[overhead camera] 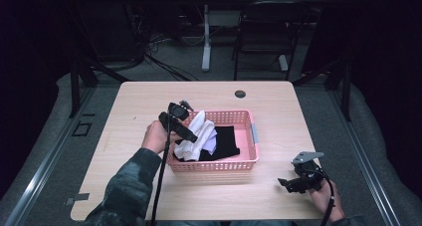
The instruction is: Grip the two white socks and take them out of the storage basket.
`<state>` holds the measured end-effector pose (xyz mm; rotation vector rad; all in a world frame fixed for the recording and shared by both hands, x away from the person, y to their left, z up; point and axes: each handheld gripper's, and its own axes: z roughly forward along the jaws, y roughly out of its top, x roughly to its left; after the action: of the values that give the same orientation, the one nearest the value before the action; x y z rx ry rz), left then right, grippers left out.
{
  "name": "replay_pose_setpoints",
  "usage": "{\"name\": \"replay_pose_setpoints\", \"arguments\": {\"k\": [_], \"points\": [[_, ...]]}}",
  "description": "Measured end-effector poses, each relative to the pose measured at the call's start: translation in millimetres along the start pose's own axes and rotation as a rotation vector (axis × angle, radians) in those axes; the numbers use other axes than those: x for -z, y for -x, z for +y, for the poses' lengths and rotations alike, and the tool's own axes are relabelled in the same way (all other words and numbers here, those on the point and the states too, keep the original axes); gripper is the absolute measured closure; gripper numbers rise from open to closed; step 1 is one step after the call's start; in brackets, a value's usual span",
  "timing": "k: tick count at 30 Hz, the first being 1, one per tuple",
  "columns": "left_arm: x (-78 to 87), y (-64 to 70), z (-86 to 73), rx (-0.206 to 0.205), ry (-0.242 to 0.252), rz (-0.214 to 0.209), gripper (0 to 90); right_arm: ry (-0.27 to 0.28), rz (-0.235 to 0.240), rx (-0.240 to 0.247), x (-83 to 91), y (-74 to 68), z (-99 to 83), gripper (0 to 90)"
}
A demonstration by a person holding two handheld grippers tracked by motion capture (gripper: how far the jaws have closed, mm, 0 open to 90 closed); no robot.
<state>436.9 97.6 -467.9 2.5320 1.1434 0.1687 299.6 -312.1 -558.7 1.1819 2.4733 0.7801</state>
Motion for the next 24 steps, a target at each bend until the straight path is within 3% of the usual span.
{"name": "replay_pose_setpoints", "arguments": {"k": [3,7,12,15,18,24], "points": [[-9.6,2.8,3.1,-0.002,-0.025,0.007,0.4,-0.004,-0.003,0.001,-0.1,0.2,0.0,14.5],[-20.7,3.1,5.1,-0.002,-0.059,0.012,11.8,-0.006,-0.003,-0.002,0.0,0.4,-0.1,14.5],[-30.5,0.1,5.9,0.007,-0.089,0.003,33.1,0.000,-0.001,-0.009,-0.8,0.3,-0.3,14.6],[-33.9,0.4,6.6,-0.004,-0.109,-0.018,48.1,-0.001,-0.001,-0.008,-0.4,0.6,-0.3,14.5],[-32.9,2.3,7.4,-0.020,-0.117,-0.013,62.1,-0.001,-0.004,-0.006,-1.0,0.8,-0.4,14.5],[-27.2,3.7,7.2,-0.030,-0.108,-0.008,80.1,0.005,-0.007,-0.009,-1.0,0.5,-0.1,14.5]]}}
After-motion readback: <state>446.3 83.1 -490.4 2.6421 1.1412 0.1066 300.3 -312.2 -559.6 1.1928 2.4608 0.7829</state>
